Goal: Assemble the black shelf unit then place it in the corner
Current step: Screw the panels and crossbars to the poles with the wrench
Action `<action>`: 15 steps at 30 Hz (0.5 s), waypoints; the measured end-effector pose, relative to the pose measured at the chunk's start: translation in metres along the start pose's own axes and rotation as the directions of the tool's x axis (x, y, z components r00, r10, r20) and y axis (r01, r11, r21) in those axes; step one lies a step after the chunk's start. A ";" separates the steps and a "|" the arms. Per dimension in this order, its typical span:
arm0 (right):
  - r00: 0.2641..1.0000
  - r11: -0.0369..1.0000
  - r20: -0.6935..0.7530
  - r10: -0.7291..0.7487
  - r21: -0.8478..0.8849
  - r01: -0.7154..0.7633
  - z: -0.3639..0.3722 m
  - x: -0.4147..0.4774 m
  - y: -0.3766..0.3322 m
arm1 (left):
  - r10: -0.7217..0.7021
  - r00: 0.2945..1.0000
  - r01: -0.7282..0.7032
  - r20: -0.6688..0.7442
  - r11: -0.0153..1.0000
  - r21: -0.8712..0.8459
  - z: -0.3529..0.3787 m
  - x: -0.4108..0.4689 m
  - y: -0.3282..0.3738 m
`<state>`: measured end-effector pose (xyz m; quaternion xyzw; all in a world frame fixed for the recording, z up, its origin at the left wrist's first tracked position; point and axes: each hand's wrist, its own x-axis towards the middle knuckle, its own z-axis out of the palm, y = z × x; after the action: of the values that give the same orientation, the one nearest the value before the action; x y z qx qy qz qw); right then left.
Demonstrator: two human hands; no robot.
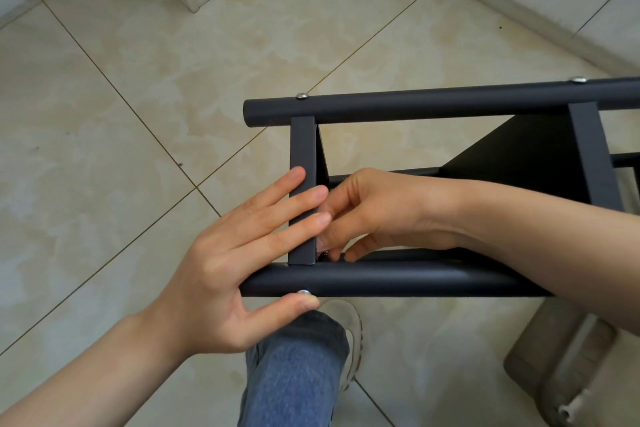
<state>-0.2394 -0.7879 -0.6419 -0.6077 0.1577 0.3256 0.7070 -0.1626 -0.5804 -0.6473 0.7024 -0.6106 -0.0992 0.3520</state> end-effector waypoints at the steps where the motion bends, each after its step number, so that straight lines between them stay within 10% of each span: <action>1: 1.000 1.000 -0.005 0.002 0.007 -0.002 0.001 0.000 0.000 | 0.001 1.000 -0.001 -0.003 1.000 0.000 0.000 0.000 0.000; 15: 0.999 0.994 0.040 0.024 0.101 -0.028 0.003 -0.005 0.000 | 0.009 1.000 -0.009 -0.020 1.000 -0.007 0.003 -0.003 0.000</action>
<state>-0.2437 -0.7865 -0.6379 -0.5623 0.1683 0.3380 0.7357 -0.1652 -0.5784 -0.6502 0.6993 -0.6098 -0.0928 0.3612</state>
